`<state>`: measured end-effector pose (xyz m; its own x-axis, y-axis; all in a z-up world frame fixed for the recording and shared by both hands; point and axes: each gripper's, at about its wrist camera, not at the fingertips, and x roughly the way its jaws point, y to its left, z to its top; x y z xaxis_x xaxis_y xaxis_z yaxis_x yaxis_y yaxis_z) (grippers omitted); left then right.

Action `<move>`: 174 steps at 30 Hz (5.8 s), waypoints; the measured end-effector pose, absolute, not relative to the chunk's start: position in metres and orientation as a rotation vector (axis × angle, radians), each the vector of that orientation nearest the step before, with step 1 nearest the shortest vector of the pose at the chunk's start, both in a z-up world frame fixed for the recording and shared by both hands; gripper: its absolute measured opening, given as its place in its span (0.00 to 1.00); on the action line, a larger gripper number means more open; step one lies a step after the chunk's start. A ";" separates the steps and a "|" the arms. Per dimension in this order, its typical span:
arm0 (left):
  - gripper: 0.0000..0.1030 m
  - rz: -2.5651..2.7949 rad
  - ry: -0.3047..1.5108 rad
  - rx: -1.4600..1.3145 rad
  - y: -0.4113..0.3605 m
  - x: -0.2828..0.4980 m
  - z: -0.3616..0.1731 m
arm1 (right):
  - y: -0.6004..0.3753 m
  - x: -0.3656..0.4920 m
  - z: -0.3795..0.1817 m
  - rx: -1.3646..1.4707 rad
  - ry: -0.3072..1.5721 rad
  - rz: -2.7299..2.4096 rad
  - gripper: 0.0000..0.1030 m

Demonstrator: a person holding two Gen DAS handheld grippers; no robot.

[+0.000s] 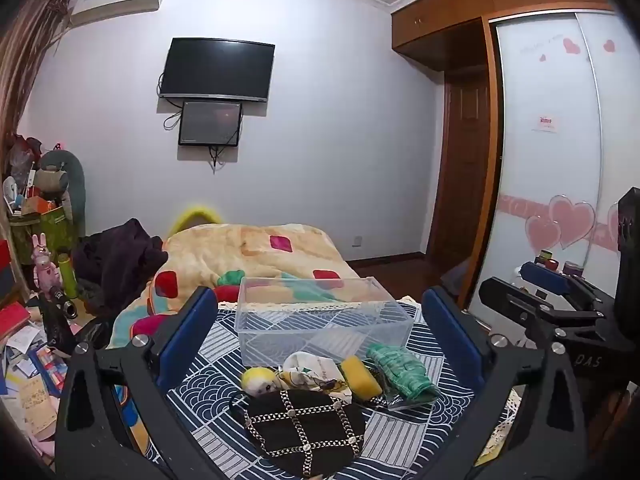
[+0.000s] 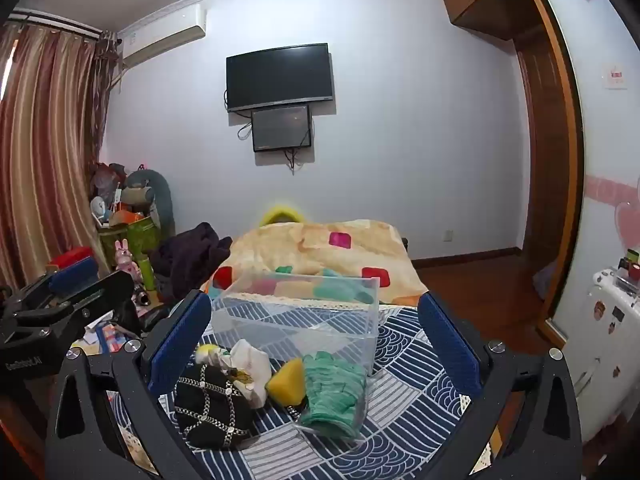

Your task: Organize soft objects

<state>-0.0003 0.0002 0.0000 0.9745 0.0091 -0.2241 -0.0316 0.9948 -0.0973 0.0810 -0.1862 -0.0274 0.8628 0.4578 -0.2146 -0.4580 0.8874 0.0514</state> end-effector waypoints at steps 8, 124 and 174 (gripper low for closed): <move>1.00 0.033 0.212 -0.093 -0.015 -0.002 0.001 | -0.187 0.079 -0.027 0.005 0.219 0.484 1.00; 0.63 0.078 0.735 -0.222 0.021 0.076 -0.170 | -0.193 0.161 -0.153 0.102 0.759 0.543 0.47; 0.12 -0.015 0.490 -0.177 0.057 0.181 -0.038 | -0.157 0.199 -0.065 -0.008 0.392 0.529 0.13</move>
<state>0.1810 0.0566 -0.0381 0.8826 -0.0567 -0.4667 -0.0282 0.9846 -0.1728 0.1989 -0.1572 -0.0647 0.7909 0.4900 -0.3664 -0.4929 0.8651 0.0929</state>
